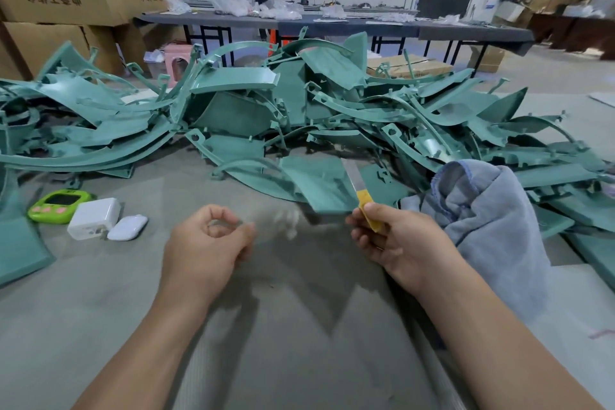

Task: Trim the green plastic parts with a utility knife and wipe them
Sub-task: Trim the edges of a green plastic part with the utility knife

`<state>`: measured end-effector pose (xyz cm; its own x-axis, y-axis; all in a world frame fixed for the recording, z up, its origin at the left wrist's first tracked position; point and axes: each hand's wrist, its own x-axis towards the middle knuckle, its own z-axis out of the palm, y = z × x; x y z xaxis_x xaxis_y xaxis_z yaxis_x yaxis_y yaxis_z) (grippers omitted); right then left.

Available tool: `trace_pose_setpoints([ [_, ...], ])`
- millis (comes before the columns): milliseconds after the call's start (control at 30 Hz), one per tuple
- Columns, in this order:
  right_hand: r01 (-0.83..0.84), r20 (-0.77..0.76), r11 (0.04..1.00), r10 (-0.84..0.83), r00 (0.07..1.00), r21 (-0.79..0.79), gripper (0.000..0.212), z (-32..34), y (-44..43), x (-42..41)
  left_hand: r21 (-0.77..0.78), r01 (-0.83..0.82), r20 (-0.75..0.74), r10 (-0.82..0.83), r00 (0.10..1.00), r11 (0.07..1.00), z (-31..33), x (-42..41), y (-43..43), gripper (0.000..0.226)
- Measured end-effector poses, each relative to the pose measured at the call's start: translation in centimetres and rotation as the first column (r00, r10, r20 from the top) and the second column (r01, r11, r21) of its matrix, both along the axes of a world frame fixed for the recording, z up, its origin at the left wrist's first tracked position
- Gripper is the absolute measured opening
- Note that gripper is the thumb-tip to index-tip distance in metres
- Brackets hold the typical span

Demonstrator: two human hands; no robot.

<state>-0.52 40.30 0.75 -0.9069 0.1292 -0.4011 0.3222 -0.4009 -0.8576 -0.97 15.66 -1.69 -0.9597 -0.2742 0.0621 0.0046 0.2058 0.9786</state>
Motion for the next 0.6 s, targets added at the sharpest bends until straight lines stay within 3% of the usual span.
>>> trace_pose_setpoints([
  [67, 0.048, -0.019, 0.995, -0.047, 0.999, 0.087, 0.024, -0.2, 0.0, -0.2, -0.379, -0.171, -0.18, 0.109, 0.978, 0.909, -0.5, 0.1, -0.3, 0.028],
  [167, 0.12, -0.132, 0.958, -0.088, 0.987, 0.26, 0.03, -0.8, -0.2, -0.4, -0.516, -0.136, -0.283, -0.019, 0.959, 0.846, -0.5, 0.4, -0.2, 0.048],
  [267, 0.228, -0.31, 0.845, -0.079, 0.947, 0.483, 0.031, -1.1, -0.6, -0.3, -0.655, -0.053, -0.244, -0.144, 0.959, 0.754, -1.3, -0.1, 0.0, 0.078],
  [367, 0.253, -0.421, 0.681, 0.09, 0.903, 0.688, 0.026, -1.0, -1.2, 0.1, -0.724, -0.001, -0.18, -0.188, 0.966, 0.69, -1.8, -0.5, 0.1, 0.086],
  [433, 0.118, -0.365, 0.626, 0.282, 0.887, 0.771, 0.021, -1.2, -1.9, 0.7, -0.733, 0.004, -0.169, -0.188, 0.968, 0.68, -2.1, -0.8, 0.2, 0.086],
  [500, 0.002, -0.261, 0.514, 0.433, 0.863, 0.858, 0.021, -1.6, -2.8, 1.1, -0.706, 0.032, -0.12, -0.164, 0.979, 0.708, -2.3, -1.2, 0.4, 0.086],
  [600, -0.022, -0.201, 0.431, 0.465, 0.862, 0.902, 0.024, -1.9, -3.4, 1.1, -0.633, 0.066, -0.035, -0.113, 0.993, 0.771, -2.5, -1.5, 0.4, 0.089],
])
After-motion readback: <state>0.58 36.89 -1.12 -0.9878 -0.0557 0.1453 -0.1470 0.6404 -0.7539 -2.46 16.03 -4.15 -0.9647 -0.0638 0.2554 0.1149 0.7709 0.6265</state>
